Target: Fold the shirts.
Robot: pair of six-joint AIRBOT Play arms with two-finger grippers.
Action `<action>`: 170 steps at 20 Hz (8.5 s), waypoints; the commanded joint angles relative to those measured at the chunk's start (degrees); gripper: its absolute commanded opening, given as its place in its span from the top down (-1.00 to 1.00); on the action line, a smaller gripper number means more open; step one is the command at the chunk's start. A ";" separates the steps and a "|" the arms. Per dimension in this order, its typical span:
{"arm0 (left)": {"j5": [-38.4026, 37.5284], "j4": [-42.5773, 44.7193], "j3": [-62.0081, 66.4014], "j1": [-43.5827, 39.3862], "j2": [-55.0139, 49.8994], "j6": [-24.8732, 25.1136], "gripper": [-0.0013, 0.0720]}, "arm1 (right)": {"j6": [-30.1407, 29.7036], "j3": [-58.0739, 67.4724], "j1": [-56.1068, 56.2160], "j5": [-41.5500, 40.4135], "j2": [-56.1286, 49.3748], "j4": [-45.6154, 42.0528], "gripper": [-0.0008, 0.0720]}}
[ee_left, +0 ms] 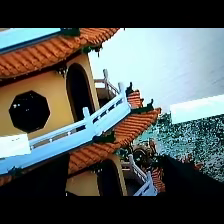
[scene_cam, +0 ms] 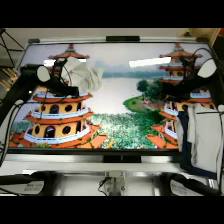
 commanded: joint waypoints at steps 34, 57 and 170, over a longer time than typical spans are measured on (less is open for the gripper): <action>10.64 -20.61 26.23 11.32 -29.90 -4.90 -0.88 | -0.09 0.04 0.04 -14.75 -0.07 4.48 -0.55; 12.39 -30.77 30.67 -18.86 11.37 12.94 0.87 | -7.67 11.61 0.04 -11.98 31.76 -5.90 -0.54; 14.05 -5.51 -31.32 0.22 4.81 14.01 0.03 | -12.17 2.49 -9.14 6.40 -10.78 -3.43 -0.64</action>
